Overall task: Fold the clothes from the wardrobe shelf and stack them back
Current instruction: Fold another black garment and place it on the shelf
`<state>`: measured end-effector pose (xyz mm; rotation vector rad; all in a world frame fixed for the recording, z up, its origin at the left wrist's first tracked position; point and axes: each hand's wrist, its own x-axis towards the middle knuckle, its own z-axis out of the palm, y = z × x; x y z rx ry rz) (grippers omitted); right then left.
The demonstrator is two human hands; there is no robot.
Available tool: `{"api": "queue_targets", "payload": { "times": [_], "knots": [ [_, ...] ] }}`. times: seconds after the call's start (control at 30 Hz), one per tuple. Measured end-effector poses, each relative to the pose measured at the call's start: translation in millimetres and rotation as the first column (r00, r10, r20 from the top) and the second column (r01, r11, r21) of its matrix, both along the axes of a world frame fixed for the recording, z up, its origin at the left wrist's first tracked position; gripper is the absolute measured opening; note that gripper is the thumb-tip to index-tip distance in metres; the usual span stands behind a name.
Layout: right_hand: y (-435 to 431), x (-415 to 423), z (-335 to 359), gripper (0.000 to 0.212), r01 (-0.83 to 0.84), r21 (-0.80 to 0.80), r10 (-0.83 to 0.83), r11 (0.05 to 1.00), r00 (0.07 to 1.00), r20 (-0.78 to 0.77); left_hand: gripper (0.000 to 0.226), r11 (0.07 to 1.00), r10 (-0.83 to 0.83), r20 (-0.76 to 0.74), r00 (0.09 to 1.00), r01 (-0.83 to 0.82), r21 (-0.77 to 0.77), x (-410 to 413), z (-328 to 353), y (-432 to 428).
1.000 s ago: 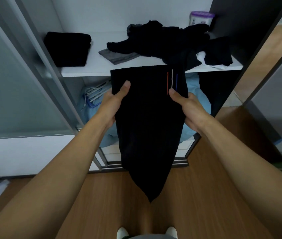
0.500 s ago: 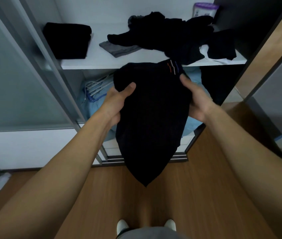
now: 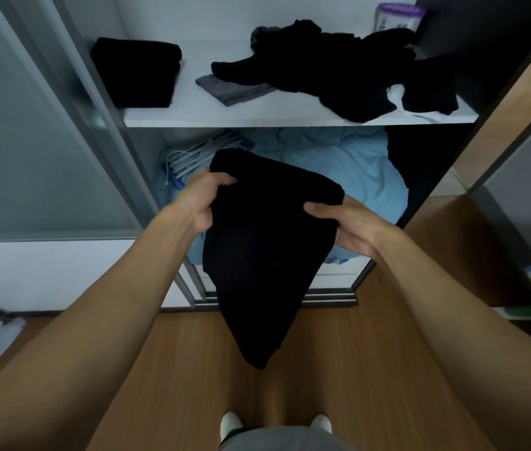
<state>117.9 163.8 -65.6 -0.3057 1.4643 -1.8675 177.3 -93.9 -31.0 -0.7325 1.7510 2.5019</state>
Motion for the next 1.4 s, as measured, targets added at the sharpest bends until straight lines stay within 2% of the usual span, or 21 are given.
{"api": "queue_targets", "payload": {
  "times": [0.13,0.2,0.3,0.37,0.4,0.47,0.53,0.57,0.67,0.77,0.9,0.97,1.03,1.1,1.17,1.27,1.33,1.4],
  "knots": [
    [-9.4,4.1,5.7,0.033,0.098,0.019,-0.099,0.995,0.994,0.048,0.020,0.999,-0.011,0.030,0.999,0.010,0.031,-3.2,-4.3,-13.6],
    [-13.3,5.0,12.0,0.039,0.108,-0.018,-0.105,0.994,0.988,0.112,0.031,0.992,-0.002,0.040,0.999,0.006,-0.122,-5.6,-12.8,-21.7],
    [-19.5,7.0,15.5,0.053,0.120,-0.079,-0.102,0.990,0.973,0.207,0.063,0.928,0.026,0.135,0.991,0.026,-0.373,-2.6,-30.5,-25.2],
    [-20.9,6.9,13.1,0.048,0.131,-0.113,-0.099,0.985,0.963,0.252,0.062,0.902,0.024,0.181,0.983,0.057,-0.429,5.9,-41.0,-24.3],
    [-20.4,6.4,11.3,0.043,0.136,-0.124,-0.099,0.983,0.958,0.268,0.056,0.908,-0.022,0.194,0.981,0.101,-0.406,11.0,-46.2,-25.3],
    [-19.1,5.4,8.7,0.039,0.139,-0.128,-0.096,0.982,0.951,0.293,0.047,0.940,-0.215,0.170,0.962,0.251,-0.232,23.2,-56.6,-24.3],
    [-19.0,5.7,7.2,0.042,0.143,-0.108,-0.104,0.984,0.946,0.306,0.049,0.923,-0.375,0.107,0.921,0.382,-0.051,36.1,-68.5,-19.1],
    [-19.6,6.4,7.1,0.045,0.146,-0.088,-0.113,0.985,0.944,0.309,0.052,0.911,-0.409,0.103,0.907,0.412,-0.011,40.0,-75.8,-16.0],
    [-18.1,4.3,9.6,0.051,0.150,-0.057,-0.125,0.987,0.940,0.317,0.053,0.914,-0.406,0.069,0.911,0.402,0.058,43.5,-85.6,-4.3],
    [-12.4,-1.6,15.7,0.067,0.166,-0.056,-0.141,0.984,0.940,0.309,0.040,0.950,-0.277,-0.032,0.960,0.279,0.141,37.9,-76.9,6.1],
    [4.6,-7.6,13.4,0.085,0.195,-0.208,-0.111,0.959,0.927,0.358,0.030,0.991,-0.104,-0.054,0.993,0.108,0.085,22.9,-60.3,16.8],
    [12.3,-3.1,4.5,0.078,0.159,-0.224,-0.080,0.962,0.942,0.325,0.031,0.994,-0.044,-0.029,0.999,0.047,0.095,16.2,-53.2,20.7],
    [13.3,8.2,-9.0,0.053,0.117,-0.081,-0.098,0.990,0.973,0.210,0.037,0.994,-0.016,0.029,0.999,0.013,0.105,11.2,-49.5,24.1],
    [8.3,19.9,-21.3,0.029,0.151,0.082,-0.156,0.985,0.986,0.064,0.035,0.993,-0.044,0.099,0.994,0.033,0.115,9.8,-47.8,23.0],
    [4.8,25.6,-27.9,0.021,0.242,0.140,-0.246,0.960,0.969,0.011,0.039,0.979,-0.120,0.106,0.987,0.101,0.175,14.5,-50.0,15.6],
    [4.1,25.4,-24.5,0.022,0.346,0.076,-0.353,0.935,0.930,0.100,0.050,0.939,-0.214,0.004,0.977,0.204,0.277,30.1,-58.0,-4.0],
    [3.7,23.7,-20.7,0.024,0.387,0.057,-0.391,0.920,0.902,0.182,0.038,0.923,-0.285,-0.001,0.958,0.275,0.269,40.0,-64.2,-8.9],
    [5.2,23.2,-18.6,0.028,0.408,0.066,-0.411,0.911,0.876,0.251,0.021,0.948,-0.292,0.072,0.954,0.278,0.158,41.9,-68.3,-5.0]
  ]
}}
